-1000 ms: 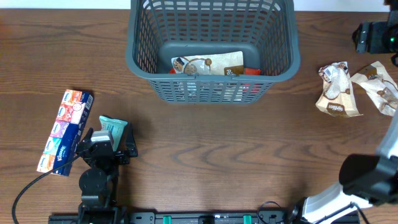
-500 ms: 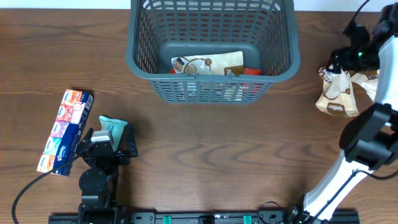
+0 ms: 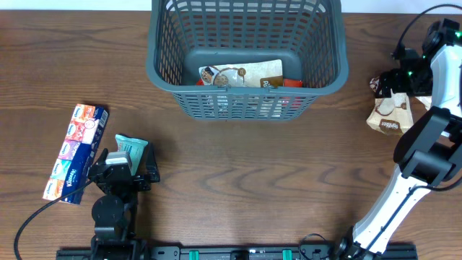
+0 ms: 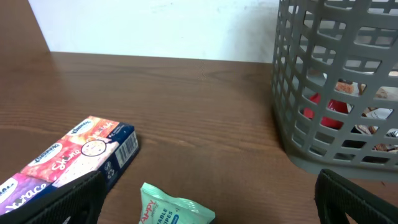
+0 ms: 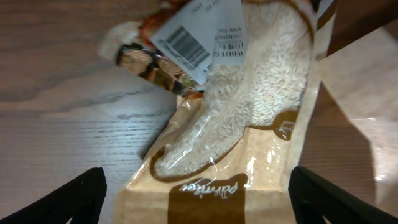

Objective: Pack container
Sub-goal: 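Grasp the white rice pouch with the right gripper and lift it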

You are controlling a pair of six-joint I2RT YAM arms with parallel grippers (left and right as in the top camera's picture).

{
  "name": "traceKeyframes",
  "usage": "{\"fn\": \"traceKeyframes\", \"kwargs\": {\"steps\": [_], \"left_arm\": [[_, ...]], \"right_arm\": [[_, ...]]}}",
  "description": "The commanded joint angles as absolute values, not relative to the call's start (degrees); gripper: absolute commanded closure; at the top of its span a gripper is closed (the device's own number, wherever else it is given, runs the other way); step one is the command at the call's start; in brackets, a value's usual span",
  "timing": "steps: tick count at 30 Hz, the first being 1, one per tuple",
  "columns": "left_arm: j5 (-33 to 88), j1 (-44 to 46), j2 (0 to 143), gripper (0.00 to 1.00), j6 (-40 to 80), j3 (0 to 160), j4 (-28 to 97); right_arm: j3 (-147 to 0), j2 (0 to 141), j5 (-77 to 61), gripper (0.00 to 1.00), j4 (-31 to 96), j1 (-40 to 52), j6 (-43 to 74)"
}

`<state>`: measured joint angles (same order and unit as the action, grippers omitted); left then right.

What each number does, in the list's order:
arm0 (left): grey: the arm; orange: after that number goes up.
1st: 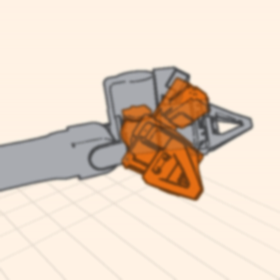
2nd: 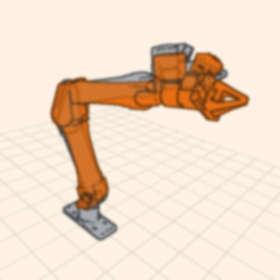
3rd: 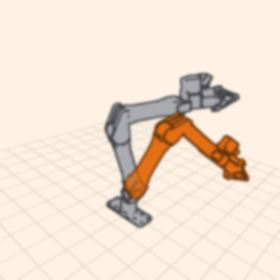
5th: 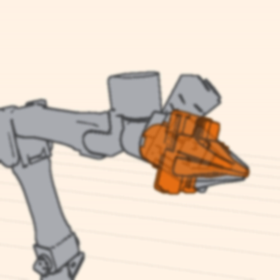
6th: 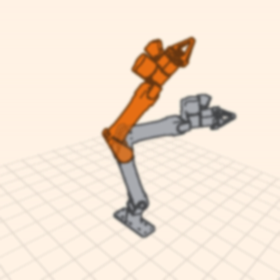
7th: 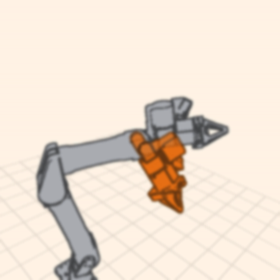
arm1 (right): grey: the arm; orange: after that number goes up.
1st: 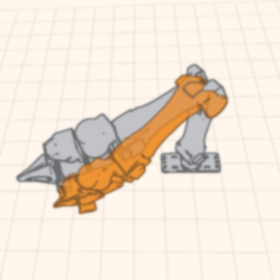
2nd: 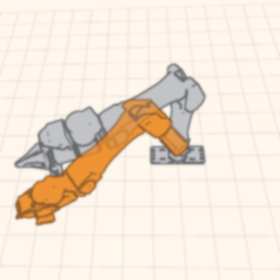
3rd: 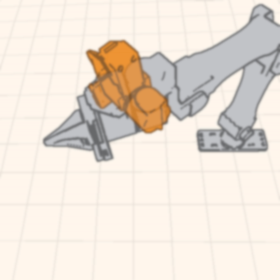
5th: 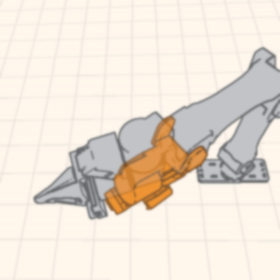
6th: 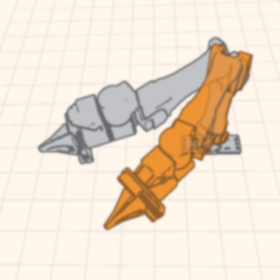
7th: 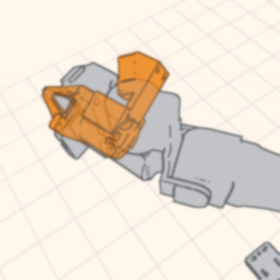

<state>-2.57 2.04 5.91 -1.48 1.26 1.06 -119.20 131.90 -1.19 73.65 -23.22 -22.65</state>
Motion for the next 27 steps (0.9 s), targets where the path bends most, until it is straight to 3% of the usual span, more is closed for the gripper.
{"fn": "traceKeyframes", "kwargs": {"steps": [1, 16, 27], "left_arm": [[-3.7, 2.3, 6.0, 0.01, -1.3, 0.3, 2.0], [-3.7, 2.3, 6.0, 0.01, -1.3, 0.3, 0.3], [-3.7, 2.3, 6.0, 0.01, -1.3, 0.3, 0.3]], "right_arm": [[-119.0, 134.0, 0.1, 0.13, 73.7, -23.6, -18.2], [-119.0, 137.0, 1.1, 0.09, 70.1, -23.6, -6.0], [-118.7, 141.3, 1.1, 0.08, 70.0, -23.6, -5.1]]}}
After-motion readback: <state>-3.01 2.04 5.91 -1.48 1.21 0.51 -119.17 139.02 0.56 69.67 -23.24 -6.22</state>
